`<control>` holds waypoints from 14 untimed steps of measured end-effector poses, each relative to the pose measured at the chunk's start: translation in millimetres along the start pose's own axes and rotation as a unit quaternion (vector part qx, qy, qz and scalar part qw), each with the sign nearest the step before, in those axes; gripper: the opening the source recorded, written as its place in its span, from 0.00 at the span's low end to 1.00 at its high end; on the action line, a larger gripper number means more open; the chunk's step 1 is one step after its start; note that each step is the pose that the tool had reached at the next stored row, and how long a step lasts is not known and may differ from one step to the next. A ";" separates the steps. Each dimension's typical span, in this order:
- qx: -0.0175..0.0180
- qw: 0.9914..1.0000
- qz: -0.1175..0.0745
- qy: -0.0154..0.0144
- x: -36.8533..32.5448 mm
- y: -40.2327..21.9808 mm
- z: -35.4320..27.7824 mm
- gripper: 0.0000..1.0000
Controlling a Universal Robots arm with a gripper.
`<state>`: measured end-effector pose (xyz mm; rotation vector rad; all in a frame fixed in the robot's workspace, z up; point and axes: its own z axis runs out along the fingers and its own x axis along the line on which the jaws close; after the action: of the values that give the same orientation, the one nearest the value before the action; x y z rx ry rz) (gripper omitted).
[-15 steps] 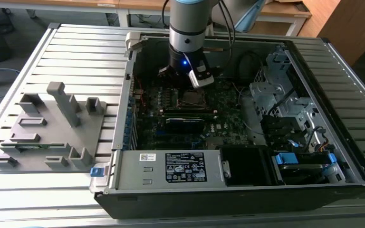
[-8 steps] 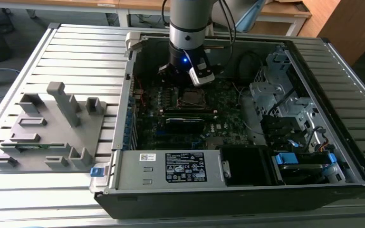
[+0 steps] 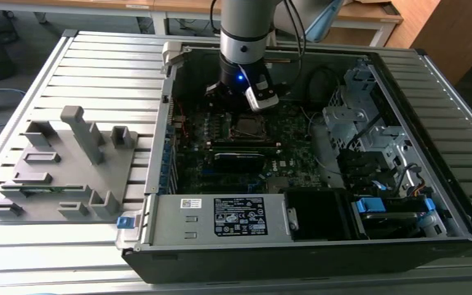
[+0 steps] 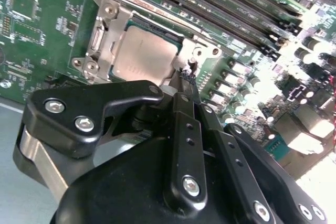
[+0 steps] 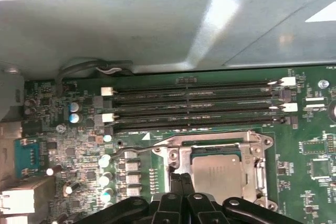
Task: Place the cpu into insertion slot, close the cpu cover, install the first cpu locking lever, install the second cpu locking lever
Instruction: 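Close the cpu cover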
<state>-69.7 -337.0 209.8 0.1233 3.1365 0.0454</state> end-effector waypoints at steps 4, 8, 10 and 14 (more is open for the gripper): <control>0.000 1.000 0.000 0.000 -9.8 0.9 0.3 0.11; 0.000 1.000 0.000 0.000 -20.0 1.8 0.5 0.11; 0.000 1.000 0.000 0.000 -25.3 2.3 0.6 0.11; 0.001 1.000 0.000 0.000 -29.6 2.7 0.7 0.11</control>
<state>-40.0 -336.6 209.2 0.1232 3.1363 0.0434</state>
